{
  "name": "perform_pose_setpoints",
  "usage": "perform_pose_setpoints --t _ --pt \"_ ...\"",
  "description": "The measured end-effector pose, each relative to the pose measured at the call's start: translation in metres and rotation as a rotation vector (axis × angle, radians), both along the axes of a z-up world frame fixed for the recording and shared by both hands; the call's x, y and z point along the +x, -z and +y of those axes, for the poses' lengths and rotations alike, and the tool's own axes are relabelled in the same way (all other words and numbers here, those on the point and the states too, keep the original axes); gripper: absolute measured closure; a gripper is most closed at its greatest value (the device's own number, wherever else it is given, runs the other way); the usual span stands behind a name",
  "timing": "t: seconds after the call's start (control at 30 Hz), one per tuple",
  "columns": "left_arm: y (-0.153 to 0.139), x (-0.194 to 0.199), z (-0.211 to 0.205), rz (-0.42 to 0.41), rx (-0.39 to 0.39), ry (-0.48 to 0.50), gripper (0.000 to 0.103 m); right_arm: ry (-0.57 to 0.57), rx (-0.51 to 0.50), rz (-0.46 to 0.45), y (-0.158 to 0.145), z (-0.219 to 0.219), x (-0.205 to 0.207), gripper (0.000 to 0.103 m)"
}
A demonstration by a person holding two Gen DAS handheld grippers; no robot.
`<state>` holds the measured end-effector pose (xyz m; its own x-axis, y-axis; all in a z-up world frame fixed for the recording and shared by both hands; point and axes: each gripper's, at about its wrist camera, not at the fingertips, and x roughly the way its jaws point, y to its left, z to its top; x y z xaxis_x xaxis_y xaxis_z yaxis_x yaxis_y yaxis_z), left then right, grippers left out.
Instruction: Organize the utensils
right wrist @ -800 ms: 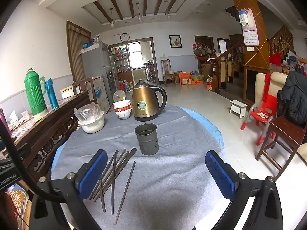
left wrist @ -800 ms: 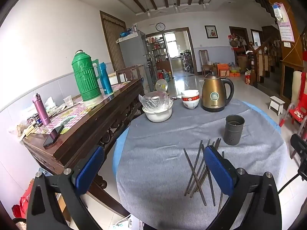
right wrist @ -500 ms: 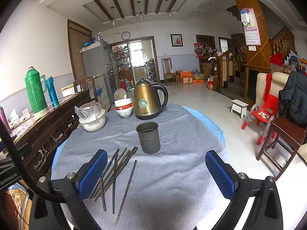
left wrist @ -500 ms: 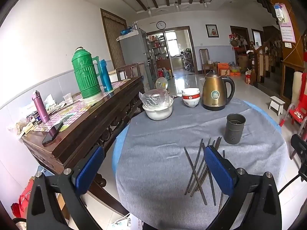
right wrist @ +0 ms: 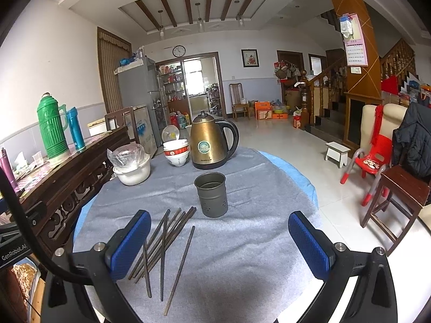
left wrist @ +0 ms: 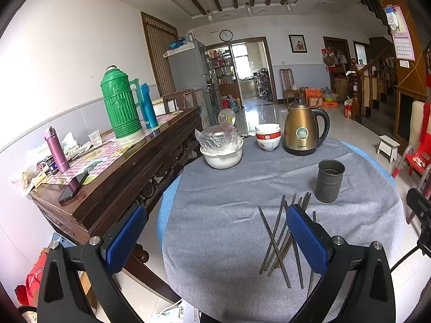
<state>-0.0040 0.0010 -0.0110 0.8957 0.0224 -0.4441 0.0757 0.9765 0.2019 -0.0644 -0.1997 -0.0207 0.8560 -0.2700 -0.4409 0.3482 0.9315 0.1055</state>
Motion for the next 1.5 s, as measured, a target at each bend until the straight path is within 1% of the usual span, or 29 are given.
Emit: perform_pose_setpoints --t 0.2,0.33,0.4,0.5,0.53,0.57,0.63,0.73,0.83,0.9,1.0,1.03,1.17,1.23,1.27,1.3,1.33,1.37,1.43,1.47,1.5 --pt "0.001 0.004 -0.001 0.010 -0.009 0.002 0.000 -0.016 0.004 0.009 0.002 0.003 0.006 0.000" --pt "0.003 0.013 -0.001 0.023 -0.017 0.003 0.000 -0.022 -0.009 0.077 0.005 0.002 0.016 0.000" --pt "0.006 0.018 -0.001 0.032 -0.017 0.002 0.000 -0.023 -0.009 0.089 0.006 0.001 0.019 0.000" --pt "0.010 0.027 -0.002 0.048 -0.016 0.004 0.000 -0.024 0.022 0.091 0.007 0.000 0.020 0.000" --pt "0.011 0.029 -0.003 0.051 -0.014 0.004 0.000 -0.022 0.005 0.103 0.007 -0.001 0.024 0.000" --pt "0.012 0.032 -0.003 0.055 -0.013 0.003 0.000 -0.021 -0.013 0.087 0.007 0.000 0.025 0.000" --pt "0.012 0.036 -0.003 0.061 -0.015 0.000 0.000 -0.020 -0.048 0.088 0.008 0.001 0.030 0.000" --pt "0.012 0.042 -0.002 0.062 -0.019 -0.008 0.000 -0.026 -0.064 0.091 0.008 0.002 0.039 0.000" --pt "0.013 0.047 0.000 0.067 -0.028 -0.016 0.000 -0.035 -0.021 0.085 0.010 0.003 0.046 0.000" --pt "0.015 0.053 0.001 0.077 -0.032 -0.022 0.000 -0.045 -0.010 0.101 0.012 0.003 0.052 0.000" --pt "0.021 0.062 0.002 0.094 -0.038 -0.033 0.000 -0.063 0.050 0.121 0.017 0.001 0.061 0.001" --pt "0.024 0.065 0.003 0.103 -0.040 -0.037 0.000 -0.070 0.079 0.130 0.019 -0.001 0.063 0.003" --pt "0.036 0.079 0.004 0.142 -0.040 -0.042 0.000 -0.096 0.135 0.176 0.031 -0.003 0.079 0.010" --pt "0.046 0.092 0.006 0.188 -0.051 -0.033 0.000 -0.122 0.155 0.196 0.041 -0.004 0.090 0.016" --pt "0.054 0.103 0.009 0.238 -0.070 -0.020 0.000 -0.138 0.171 0.211 0.048 -0.006 0.097 0.018" --pt "0.061 0.112 0.011 0.279 -0.088 -0.011 0.000 -0.154 0.206 0.237 0.055 -0.009 0.105 0.023" --pt "0.070 0.123 0.014 0.327 -0.106 -0.007 0.000 -0.159 0.198 0.247 0.063 -0.012 0.113 0.028" --pt "0.076 0.130 0.016 0.359 -0.116 -0.006 0.000 -0.169 0.218 0.278 0.073 -0.016 0.122 0.031" --pt "0.095 0.151 0.022 0.442 -0.148 0.000 0.000 -0.188 0.270 0.351 0.094 -0.022 0.141 0.043" --pt "0.105 0.162 0.025 0.488 -0.166 0.002 0.000 -0.203 0.312 0.392 0.106 -0.025 0.152 0.045" --pt "0.114 0.172 0.027 0.524 -0.183 0.003 0.000 -0.212 0.345 0.422 0.117 -0.027 0.162 0.049"
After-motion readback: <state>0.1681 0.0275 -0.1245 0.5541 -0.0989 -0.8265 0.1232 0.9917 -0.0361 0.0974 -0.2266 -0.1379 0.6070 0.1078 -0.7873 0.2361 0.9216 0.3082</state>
